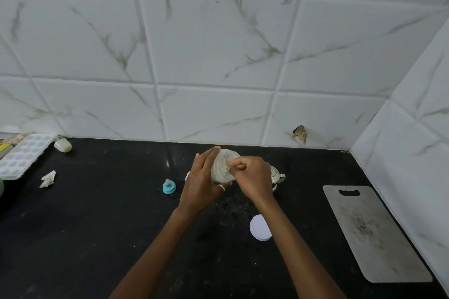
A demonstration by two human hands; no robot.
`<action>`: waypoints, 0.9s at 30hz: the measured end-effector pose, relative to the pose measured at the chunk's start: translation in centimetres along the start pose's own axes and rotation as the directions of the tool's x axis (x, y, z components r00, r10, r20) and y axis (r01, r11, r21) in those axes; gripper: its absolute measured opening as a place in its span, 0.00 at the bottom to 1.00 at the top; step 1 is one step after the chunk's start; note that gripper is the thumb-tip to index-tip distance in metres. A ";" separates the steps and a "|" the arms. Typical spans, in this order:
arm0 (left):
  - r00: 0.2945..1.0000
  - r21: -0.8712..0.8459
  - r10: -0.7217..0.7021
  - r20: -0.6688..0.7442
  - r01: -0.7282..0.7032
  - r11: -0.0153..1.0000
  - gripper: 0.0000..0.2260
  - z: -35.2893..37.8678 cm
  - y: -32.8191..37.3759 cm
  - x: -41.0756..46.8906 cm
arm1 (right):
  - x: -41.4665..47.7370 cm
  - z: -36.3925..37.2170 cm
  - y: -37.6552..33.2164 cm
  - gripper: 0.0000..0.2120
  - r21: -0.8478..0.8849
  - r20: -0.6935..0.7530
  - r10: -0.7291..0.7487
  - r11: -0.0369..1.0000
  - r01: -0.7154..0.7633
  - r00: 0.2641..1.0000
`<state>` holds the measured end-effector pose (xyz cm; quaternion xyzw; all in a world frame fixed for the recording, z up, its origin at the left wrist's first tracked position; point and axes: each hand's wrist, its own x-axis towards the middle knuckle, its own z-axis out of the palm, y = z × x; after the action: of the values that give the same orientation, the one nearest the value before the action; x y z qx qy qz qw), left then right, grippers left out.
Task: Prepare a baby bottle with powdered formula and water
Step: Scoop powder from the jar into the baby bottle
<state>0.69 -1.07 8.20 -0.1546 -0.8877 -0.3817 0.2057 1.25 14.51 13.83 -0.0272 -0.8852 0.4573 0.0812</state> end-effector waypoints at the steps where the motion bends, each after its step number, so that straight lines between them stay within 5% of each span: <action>1: 1.000 0.000 -0.009 0.000 0.009 1.000 0.42 0.0 0.0 0.0 | 0.0 -0.2 0.0 0.04 0.059 -0.007 0.035 0.998 -0.034 0.999; 9: 0.988 -0.050 -0.155 -0.005 0.155 0.987 0.44 0.1 -0.1 -0.6 | 0.0 -1.8 0.0 0.05 0.374 -0.061 0.258 0.901 -0.218 0.964; 27: 0.949 -0.113 -0.313 0.046 0.316 0.942 0.44 4.5 -0.7 -0.5 | 0.5 -3.5 2.3 0.05 0.521 -0.041 0.446 0.773 -0.362 0.894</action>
<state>-0.29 1.73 4.76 -0.0278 -0.8794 -0.4598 0.1205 1.30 18.67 14.01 -0.2322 -0.6994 0.6735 0.0569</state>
